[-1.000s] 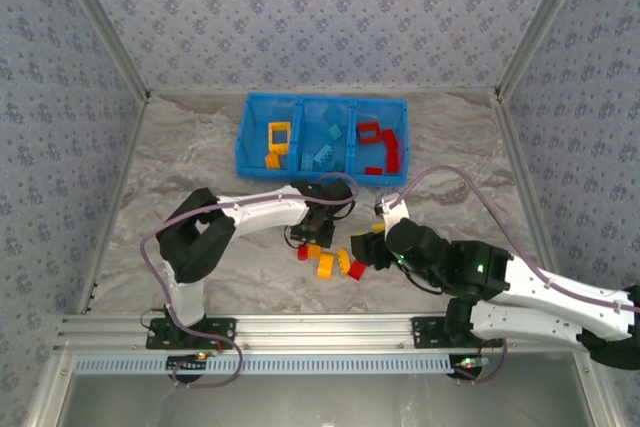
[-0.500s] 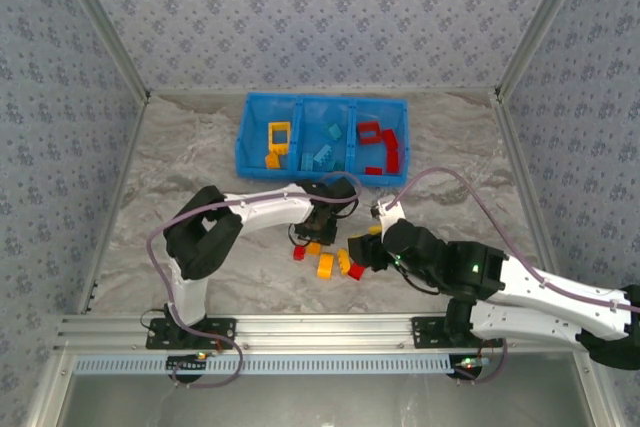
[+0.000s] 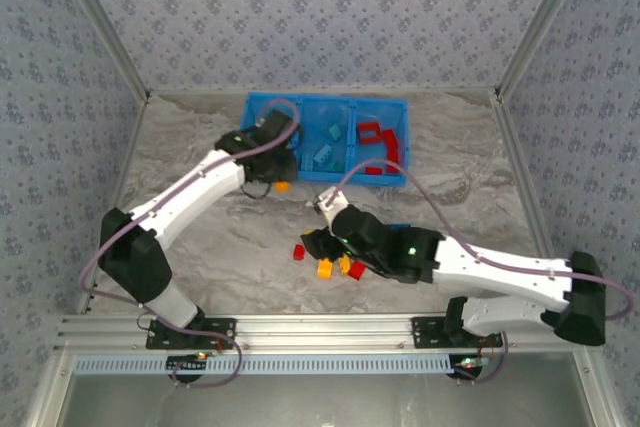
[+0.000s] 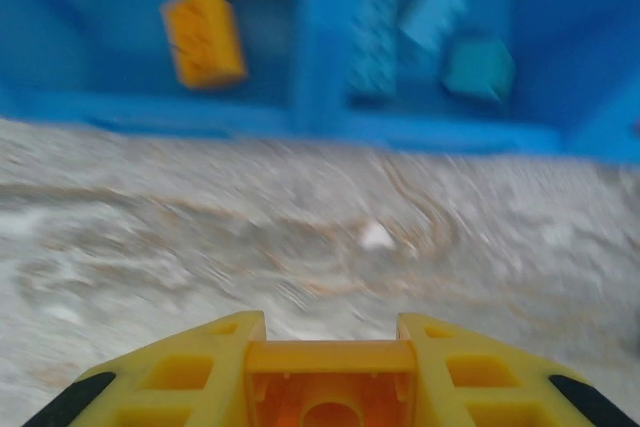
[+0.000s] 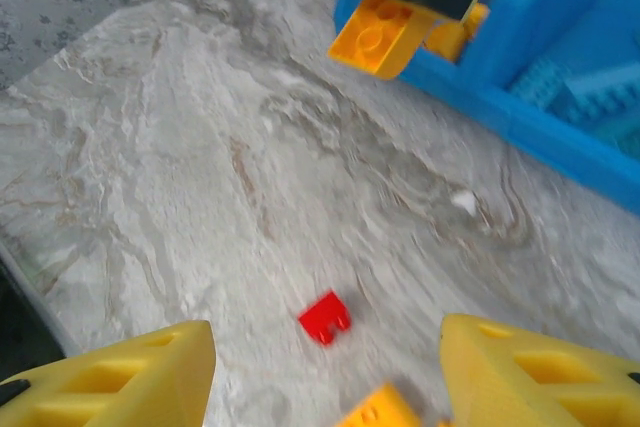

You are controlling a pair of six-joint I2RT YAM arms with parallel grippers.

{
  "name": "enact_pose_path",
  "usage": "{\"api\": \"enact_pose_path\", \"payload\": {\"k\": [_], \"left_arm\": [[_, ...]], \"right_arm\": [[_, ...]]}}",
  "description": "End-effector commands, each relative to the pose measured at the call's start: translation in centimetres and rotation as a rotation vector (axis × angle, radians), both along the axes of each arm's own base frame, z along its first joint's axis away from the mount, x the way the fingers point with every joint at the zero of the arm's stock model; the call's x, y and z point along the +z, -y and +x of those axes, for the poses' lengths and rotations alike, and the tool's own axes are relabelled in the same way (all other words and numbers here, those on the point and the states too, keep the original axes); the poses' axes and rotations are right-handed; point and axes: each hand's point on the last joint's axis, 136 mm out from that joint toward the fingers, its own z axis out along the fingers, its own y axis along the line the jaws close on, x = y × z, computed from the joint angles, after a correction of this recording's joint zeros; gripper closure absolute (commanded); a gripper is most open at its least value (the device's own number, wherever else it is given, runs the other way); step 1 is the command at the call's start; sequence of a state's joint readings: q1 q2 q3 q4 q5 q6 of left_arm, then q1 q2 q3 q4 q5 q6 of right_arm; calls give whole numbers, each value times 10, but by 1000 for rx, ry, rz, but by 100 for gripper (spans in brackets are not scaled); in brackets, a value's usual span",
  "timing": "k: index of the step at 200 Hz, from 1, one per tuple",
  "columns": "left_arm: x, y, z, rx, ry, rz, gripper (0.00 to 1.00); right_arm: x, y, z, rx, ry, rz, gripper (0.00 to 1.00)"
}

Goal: Sort the legos into containers by color

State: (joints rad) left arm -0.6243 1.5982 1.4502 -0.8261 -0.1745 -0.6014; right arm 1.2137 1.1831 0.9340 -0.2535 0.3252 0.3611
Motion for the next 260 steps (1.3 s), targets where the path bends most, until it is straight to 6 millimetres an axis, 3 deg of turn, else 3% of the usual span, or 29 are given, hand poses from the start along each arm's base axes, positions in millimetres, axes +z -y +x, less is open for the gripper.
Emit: {"api": "enact_pose_path", "payload": {"k": [1,29,68,98,165,199,227,260], "left_arm": [[-7,-21,28,-5,7,5,65],[-21,-42,77,50,3,0,66],[-46,-45,126,75,-11,47,66],[-72,-27,136,68,-77,-32,66],[-99,-8,141,79,-126,-172,60],[-92,-9,136,77,-121,-207,39],[-68,-12,128,81,-86,-231,35],[-25,-21,112,108,-21,-264,31]], "right_arm": [[37,-31,26,-7,148,97,36],[33,-50,50,-60,165,130,33],[19,-67,75,-136,204,117,28],[18,-65,83,-175,177,138,27],[12,-55,81,-179,134,129,27],[-2,-51,80,-188,112,101,27],[-23,-40,77,-209,83,37,25],[-55,-18,70,-295,-13,-110,25]]}}
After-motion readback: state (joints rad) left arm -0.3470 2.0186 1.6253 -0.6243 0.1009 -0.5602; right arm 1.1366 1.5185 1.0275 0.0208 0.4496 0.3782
